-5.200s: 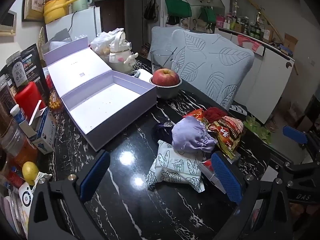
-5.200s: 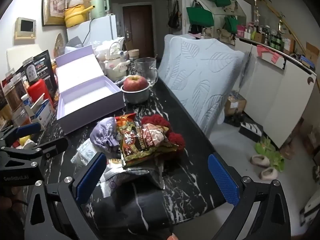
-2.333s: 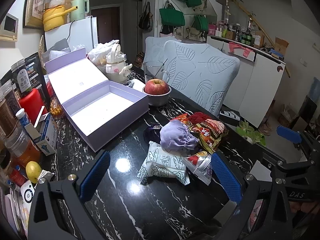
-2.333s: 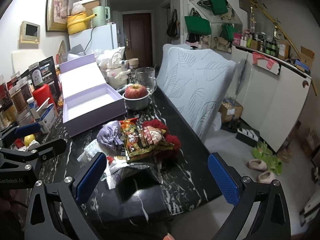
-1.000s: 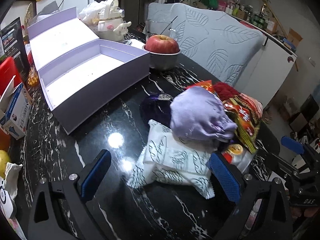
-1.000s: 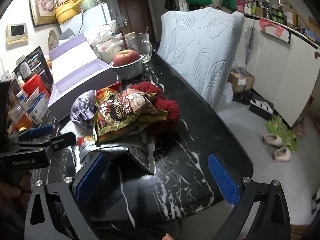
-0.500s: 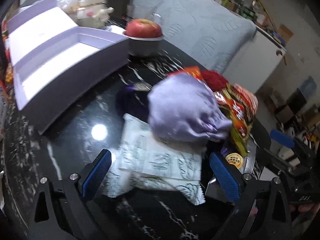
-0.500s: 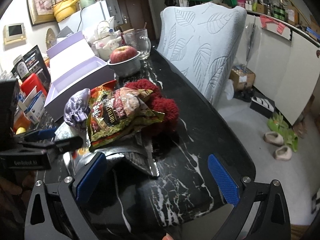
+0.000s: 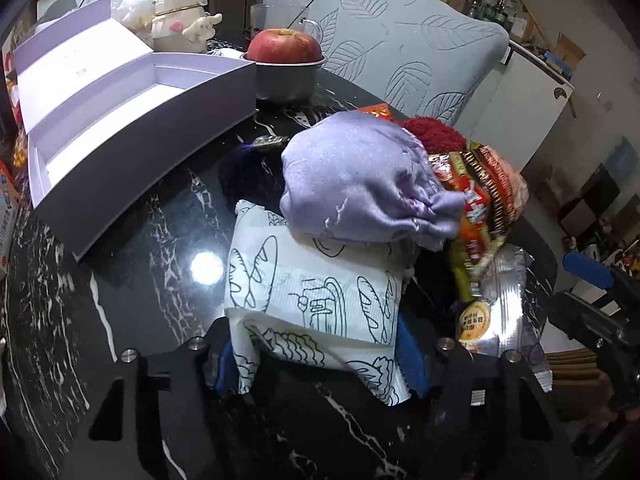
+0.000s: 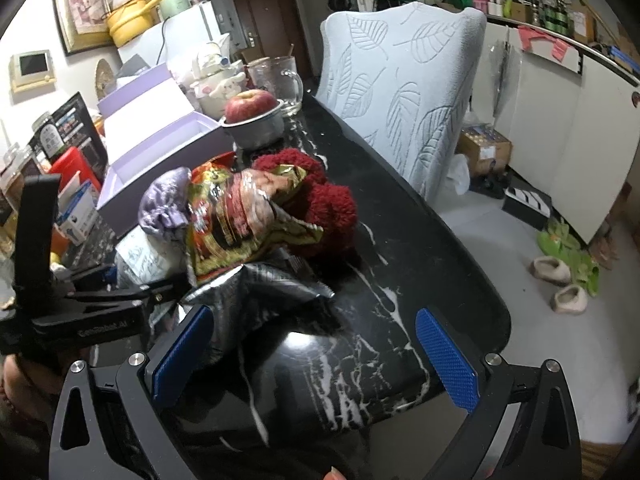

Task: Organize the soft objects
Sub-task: 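Grasp the silver foil packet with the right tool while the left tool holds the white packet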

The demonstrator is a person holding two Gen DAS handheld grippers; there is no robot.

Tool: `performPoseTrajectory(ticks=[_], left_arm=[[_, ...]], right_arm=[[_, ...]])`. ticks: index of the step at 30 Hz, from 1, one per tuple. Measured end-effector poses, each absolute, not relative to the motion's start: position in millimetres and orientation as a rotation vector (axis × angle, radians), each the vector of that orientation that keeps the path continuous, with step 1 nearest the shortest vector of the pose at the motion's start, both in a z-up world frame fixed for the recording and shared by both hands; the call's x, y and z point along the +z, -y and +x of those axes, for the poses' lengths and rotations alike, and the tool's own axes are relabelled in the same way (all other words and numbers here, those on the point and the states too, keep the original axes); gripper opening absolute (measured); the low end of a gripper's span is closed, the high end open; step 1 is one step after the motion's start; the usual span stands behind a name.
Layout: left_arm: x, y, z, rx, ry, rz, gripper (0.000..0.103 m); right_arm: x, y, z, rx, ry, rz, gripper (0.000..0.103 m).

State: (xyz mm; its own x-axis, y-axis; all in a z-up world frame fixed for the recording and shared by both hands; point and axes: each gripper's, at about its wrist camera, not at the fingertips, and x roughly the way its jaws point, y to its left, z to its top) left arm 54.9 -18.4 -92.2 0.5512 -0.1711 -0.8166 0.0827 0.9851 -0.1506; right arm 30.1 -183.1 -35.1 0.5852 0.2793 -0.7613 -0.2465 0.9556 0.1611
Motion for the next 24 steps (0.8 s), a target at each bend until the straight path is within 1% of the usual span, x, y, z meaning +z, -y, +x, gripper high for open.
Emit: performPoseTrajectory(ticks=[5, 15, 24], left_arm=[[-91.1, 13.6, 42.3, -0.153, -0.979, -0.113, 0.063], [-92.0, -13.6, 5.0, -0.086, -0.987, -0.151, 0.063], [-93.2, -32.5, -10.0, -0.037, -0.985, -0.168, 0.063]], right_arm=[[-36.4, 174.4, 29.1, 0.353, -0.904, 0.084, 0.103], [-47.7, 144.0, 31.5, 0.372, -0.915, 0.026, 0.103], [-55.7, 129.8, 33.4, 0.337, -0.910, -0.054, 0.103]])
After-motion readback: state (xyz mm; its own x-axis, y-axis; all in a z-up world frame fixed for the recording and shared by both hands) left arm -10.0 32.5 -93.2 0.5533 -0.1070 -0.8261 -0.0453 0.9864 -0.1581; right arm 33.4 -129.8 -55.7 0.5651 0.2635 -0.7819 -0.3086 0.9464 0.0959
